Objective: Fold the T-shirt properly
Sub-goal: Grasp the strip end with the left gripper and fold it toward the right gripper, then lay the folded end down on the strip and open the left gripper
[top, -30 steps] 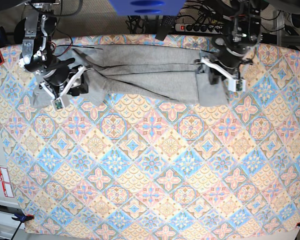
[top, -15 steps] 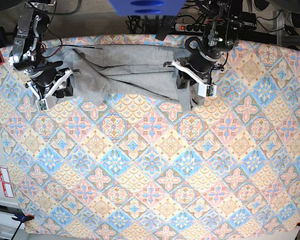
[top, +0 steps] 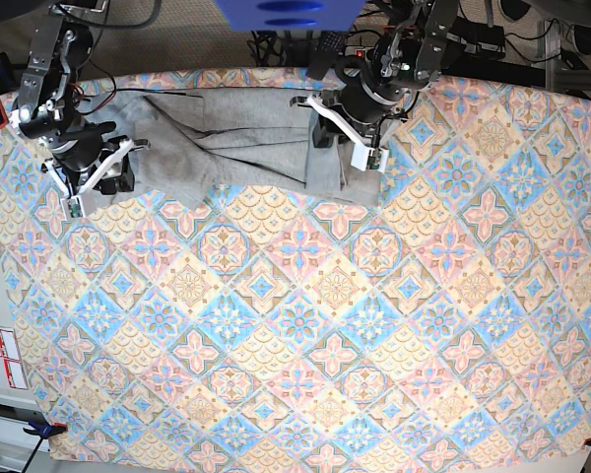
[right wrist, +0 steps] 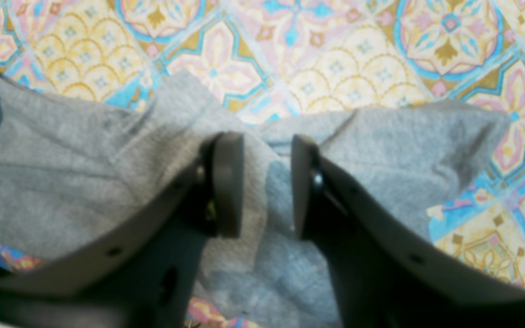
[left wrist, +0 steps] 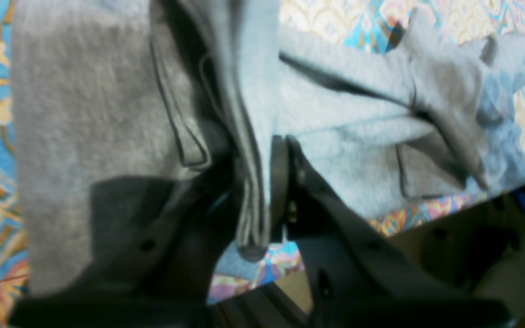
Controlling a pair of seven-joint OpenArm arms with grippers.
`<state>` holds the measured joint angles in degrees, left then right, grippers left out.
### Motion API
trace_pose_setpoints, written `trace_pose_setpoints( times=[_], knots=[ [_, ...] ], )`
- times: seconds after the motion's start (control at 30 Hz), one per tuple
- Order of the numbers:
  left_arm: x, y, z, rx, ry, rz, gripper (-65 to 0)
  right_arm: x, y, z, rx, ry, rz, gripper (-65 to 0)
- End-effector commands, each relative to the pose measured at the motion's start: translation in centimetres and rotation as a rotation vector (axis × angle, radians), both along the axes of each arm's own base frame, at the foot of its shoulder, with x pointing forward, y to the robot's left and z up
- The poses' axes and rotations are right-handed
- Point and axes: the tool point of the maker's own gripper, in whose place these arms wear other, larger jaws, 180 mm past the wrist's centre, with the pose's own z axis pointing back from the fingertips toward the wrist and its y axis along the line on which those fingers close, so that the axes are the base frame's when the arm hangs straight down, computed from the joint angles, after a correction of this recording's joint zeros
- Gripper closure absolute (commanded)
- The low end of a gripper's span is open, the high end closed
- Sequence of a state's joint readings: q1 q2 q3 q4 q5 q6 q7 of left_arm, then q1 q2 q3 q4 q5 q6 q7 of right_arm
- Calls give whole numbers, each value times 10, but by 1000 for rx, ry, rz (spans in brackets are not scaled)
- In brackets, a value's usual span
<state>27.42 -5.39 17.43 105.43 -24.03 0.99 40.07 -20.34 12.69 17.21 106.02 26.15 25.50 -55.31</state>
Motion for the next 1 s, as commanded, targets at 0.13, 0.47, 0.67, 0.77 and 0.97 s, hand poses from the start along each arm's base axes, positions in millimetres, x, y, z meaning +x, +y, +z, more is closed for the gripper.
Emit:
trace_pose_setpoints(
  times=[0.13, 0.47, 0.67, 0.77, 0.97],
  knots=[
    [9, -11, 4, -25, -30, -20, 0, 7, -3, 12, -6, -47, 9, -180],
    [21, -23, -1, -23, -38, -62, 0, 7, -3, 12, -7, -47, 10, -180],
    [22, -23, -2, -21, -37, -65, 0, 7, -2, 12, -6, -45, 11, -180],
    [18, -30, -2, -20, -36, -93, -6, 7, -2, 12, -6, -45, 11, -180],
    [8, -44, 0, -6, -56, -214, -73, 6, -1, 11, -5, -43, 14, -180]
  ],
)
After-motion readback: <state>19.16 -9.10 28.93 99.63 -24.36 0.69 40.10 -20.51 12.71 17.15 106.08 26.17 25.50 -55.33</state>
